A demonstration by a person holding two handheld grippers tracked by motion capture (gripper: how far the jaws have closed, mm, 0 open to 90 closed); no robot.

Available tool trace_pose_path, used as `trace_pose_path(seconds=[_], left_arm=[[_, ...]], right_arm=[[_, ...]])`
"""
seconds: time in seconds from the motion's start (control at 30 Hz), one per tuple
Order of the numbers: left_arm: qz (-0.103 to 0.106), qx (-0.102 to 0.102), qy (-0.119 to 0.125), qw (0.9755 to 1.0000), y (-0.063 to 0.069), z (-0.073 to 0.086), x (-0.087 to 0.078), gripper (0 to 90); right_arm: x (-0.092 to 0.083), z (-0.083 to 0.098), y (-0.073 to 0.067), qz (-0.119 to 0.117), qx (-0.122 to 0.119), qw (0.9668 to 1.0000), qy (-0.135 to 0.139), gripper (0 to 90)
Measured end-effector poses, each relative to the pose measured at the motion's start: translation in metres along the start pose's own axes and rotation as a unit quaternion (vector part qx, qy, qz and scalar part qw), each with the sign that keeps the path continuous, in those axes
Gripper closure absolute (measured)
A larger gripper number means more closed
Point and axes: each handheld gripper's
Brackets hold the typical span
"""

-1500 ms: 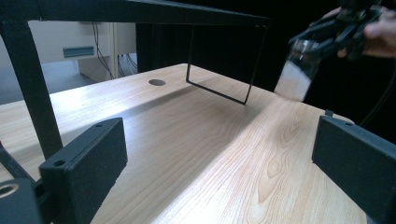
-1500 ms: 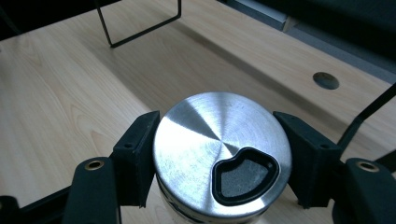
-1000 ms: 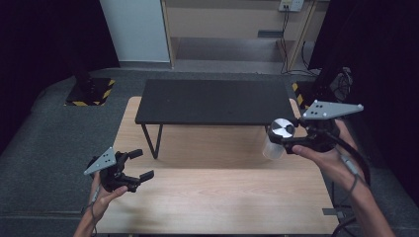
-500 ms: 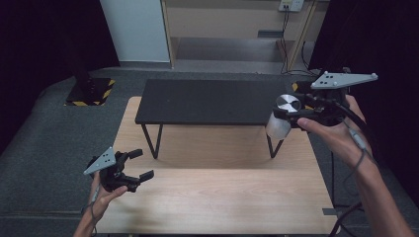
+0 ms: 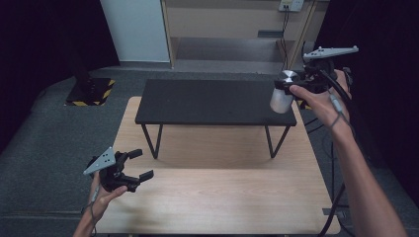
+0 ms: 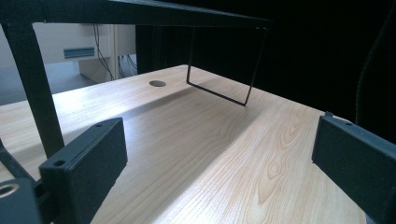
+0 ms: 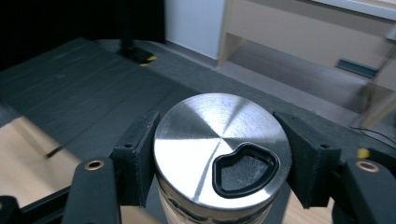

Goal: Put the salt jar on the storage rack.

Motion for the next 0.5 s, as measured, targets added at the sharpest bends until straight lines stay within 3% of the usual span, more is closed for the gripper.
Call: trace_pose_path(seconds=[0.27,0.5], left_arm=[[-0.001,0.000,-0.005,1.0000,-0.002,0.000,0.000,2.2],[-0.002,-0.001,-0.003,1.0000,-0.002,0.000,-0.001,2.2]], right_arm=[[0.041,-0.005,0.005,0.039,0.013,0.9990,-0.015,34.5],[0.062,0.000,0.013,0.042,0.030,0.9984,-0.023,34.5]])
Point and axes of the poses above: each handheld gripper's, and its own axes: x roughly forward along the jaws, z roughly out of its underside, y roughly to its right, and after that the axes turned 6 degrees about -x, right-handed
